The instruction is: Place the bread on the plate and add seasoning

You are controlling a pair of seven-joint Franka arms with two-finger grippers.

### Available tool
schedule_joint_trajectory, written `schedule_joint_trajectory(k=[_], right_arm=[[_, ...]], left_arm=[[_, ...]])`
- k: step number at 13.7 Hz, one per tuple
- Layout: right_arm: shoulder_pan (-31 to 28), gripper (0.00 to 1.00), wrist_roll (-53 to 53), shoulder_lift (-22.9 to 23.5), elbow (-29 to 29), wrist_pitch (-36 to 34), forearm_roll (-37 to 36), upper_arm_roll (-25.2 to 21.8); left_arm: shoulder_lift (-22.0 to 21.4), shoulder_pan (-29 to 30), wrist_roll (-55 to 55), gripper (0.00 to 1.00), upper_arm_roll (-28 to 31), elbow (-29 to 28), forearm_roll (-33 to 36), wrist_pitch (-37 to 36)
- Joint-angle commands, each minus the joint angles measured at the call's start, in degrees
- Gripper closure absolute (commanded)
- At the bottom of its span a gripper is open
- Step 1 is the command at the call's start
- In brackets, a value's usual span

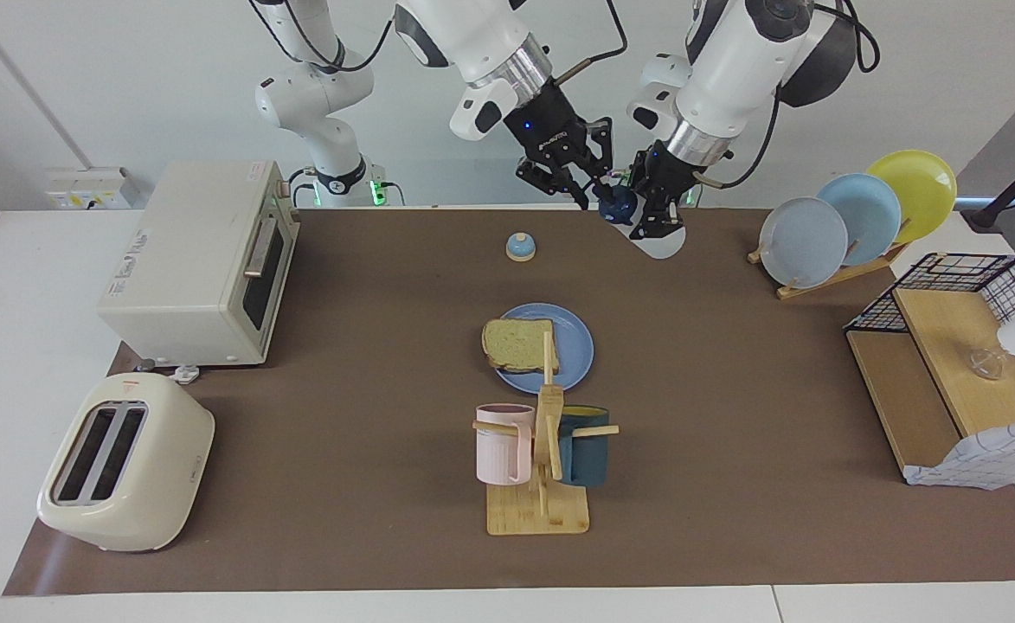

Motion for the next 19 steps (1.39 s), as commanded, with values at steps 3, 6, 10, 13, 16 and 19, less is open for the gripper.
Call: schedule_joint_trajectory(k=[3, 6, 10, 13, 16, 19], right_arm=[[-0.13, 0.69, 2.03, -0.74, -0.95, -0.08, -1.3, 0.21], [-0.21, 0.76, 1.94, -0.74, -0.77, -0.26, -1.3, 0.21], [-0.22, 0.82, 2.03, -1.0, -0.77, -1.05, -1.3, 0.21], [-0.13, 0.87, 2.03, -1.09, -0.86, -1.05, -1.56, 0.21], [-0.21, 1.0, 1.86, -1.0, -0.86, -1.14, -1.74, 0.21], [-0.48, 1.0, 1.68, -1.0, -0.68, -1.14, -1.74, 0.21]], left_arm=[[-1.71, -0.81, 0.89, 1.0, 0.49, -1.26, -0.98, -0.69], [-1.71, -0.81, 0.89, 1.0, 0.49, -1.34, -0.98, -0.51], [-1.71, -0.81, 0.89, 1.0, 0.49, -1.34, -0.98, -0.51], [-1.71, -0.81, 0.89, 1.0, 0.4, -1.34, -0.98, -0.42], [-1.71, -0.81, 0.89, 1.0, 0.4, -1.34, -1.07, -0.42], [-1.71, -0.9, 0.89, 1.0, 0.4, -1.26, -1.25, -0.33]])
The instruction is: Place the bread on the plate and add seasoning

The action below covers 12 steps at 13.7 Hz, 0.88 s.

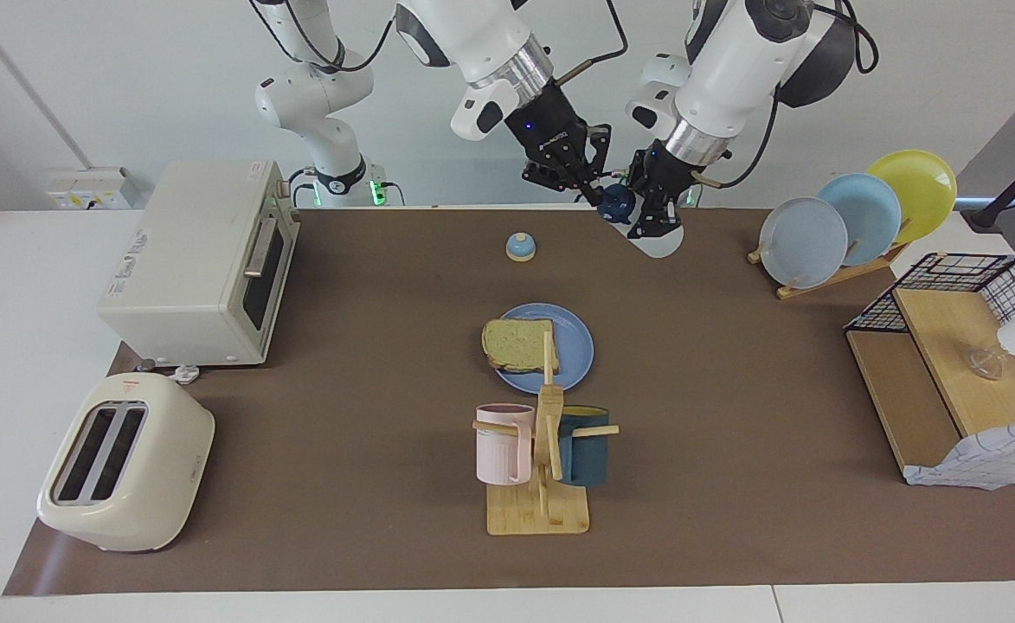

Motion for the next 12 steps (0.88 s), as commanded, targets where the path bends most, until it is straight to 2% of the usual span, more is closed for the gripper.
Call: schedule_joint_trajectory(k=[1, 5, 6, 8, 10, 12], right_arm=[[-0.53, 1.0, 1.61, -0.96, -0.59, -0.66, -1.3, 0.25], [-0.44, 1.0, 1.96, -1.04, -0.76, -0.57, -1.3, 0.25], [-0.27, 0.65, 2.14, -1.13, -0.85, -0.57, -1.3, 0.25], [-0.09, 0.44, 2.93, -1.39, -1.2, -0.48, -1.3, 0.25], [-0.09, 0.44, 2.93, -1.66, -1.73, -0.4, -1.3, 0.25], [0.0, 0.5, 2.84, -1.75, -1.99, -0.48, -1.3, 0.25]], left_arm=[[-1.7, -0.89, 0.81, 1.0, 0.49, -1.33, -0.83, -0.25], [-1.7, -0.89, 0.81, 1.0, 0.4, -1.33, -0.83, -0.17], [-1.7, -0.89, 0.81, 1.0, 0.4, -1.24, -0.83, -0.17], [-1.7, -0.89, 0.72, 1.0, 0.4, -1.24, -0.83, -0.17], [-1.7, -0.89, 0.72, 1.0, 0.4, -1.33, -0.83, -0.17], [-1.7, -0.89, 0.72, 1.0, 0.4, -1.33, -0.83, -0.17]])
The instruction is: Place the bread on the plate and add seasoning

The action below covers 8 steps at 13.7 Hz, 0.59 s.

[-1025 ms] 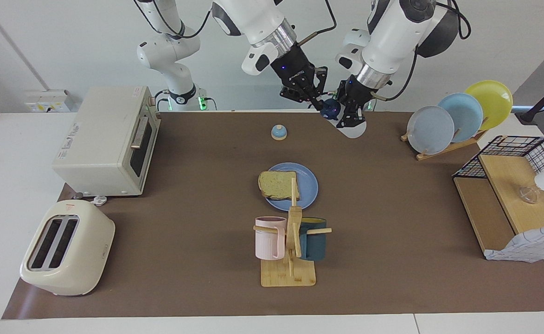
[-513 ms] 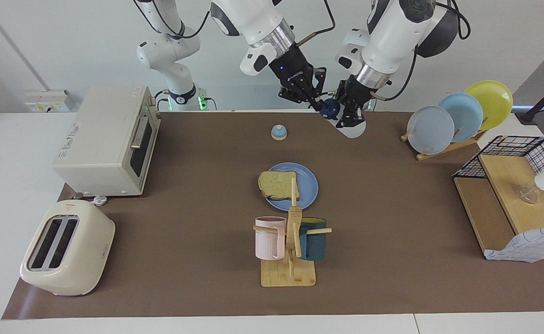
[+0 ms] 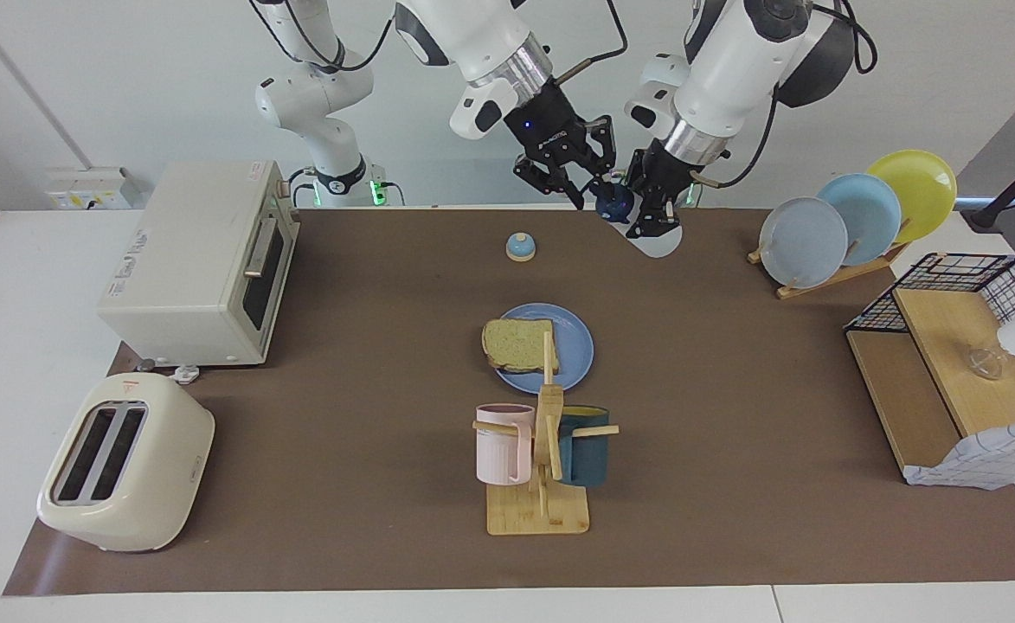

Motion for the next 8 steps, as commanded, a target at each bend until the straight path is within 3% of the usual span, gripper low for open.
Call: schedule_joint_trajectory(k=[1, 3, 8], right_arm=[[0.16, 0.52, 2.02, -1.66, -1.9, -0.55, -1.24, 0.25], [0.6, 0.6, 2.02, -1.84, -2.07, -0.63, -1.33, 0.25], [0.78, 0.69, 2.02, -2.19, -1.99, -1.6, -1.94, 0.25]], left_arm=[[-1.69, -0.87, 0.71, 1.0, 0.5, -1.33, -0.83, -0.17], [-1.69, -0.87, 0.8, 1.0, 0.5, -1.33, -0.83, 0.01], [-1.69, -0.87, 0.8, 1.0, 0.5, -1.42, -0.83, 0.01]])
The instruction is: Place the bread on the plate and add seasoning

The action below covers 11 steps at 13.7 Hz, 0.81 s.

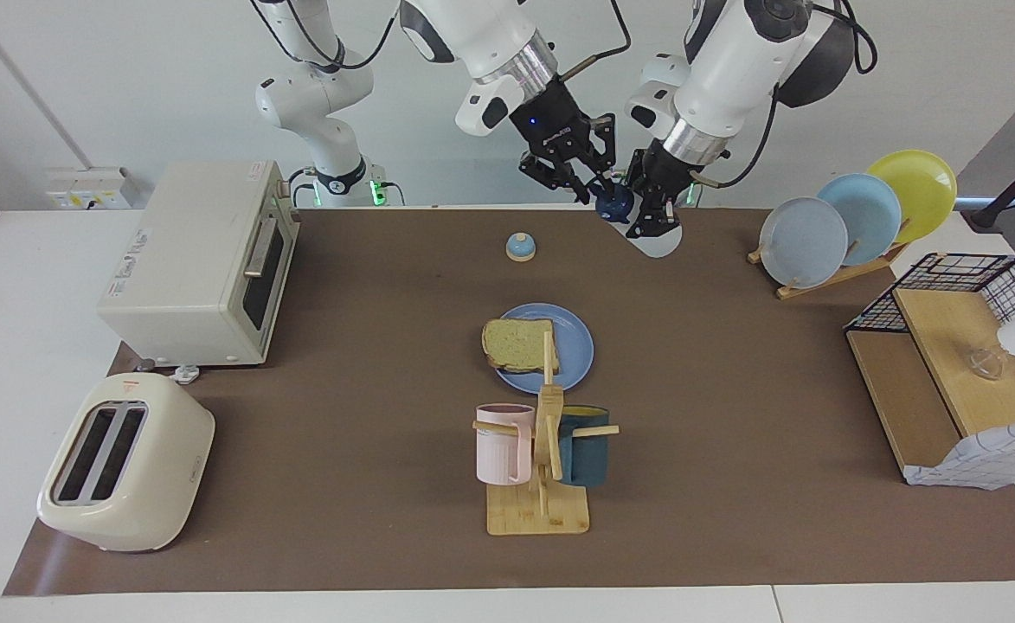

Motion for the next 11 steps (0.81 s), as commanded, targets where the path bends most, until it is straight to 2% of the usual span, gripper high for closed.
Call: schedule_joint_trajectory(k=[1, 4, 7, 9, 11], right_arm=[[-0.03, 0.71, 1.96, -1.87, -1.57, -1.07, -1.49, 0.19], [-0.2, 0.75, 1.87, -2.05, -1.57, -1.42, -1.49, 0.19], [-0.2, 0.84, 1.78, -2.14, -1.57, -1.34, -1.49, 0.19], [-0.2, 0.97, 1.78, -2.14, -1.57, -1.42, -1.49, 0.19], [-0.29, 1.0, 1.61, -2.14, -1.57, -1.34, -1.57, 0.19]], left_arm=[[-1.69, -0.87, 0.79, 1.0, 0.5, -1.42, -0.77, 0.1], [-1.69, -0.87, 0.79, 1.0, 0.5, -1.42, -0.77, 0.1], [-1.69, -0.87, 0.88, 1.0, 0.5, -1.42, -0.77, 0.1], [-1.69, -0.87, 0.79, 1.0, 0.23, -1.51, -0.77, 0.18], [-1.69, -0.87, 0.79, 1.0, 0.23, -1.42, -0.77, 0.19]])
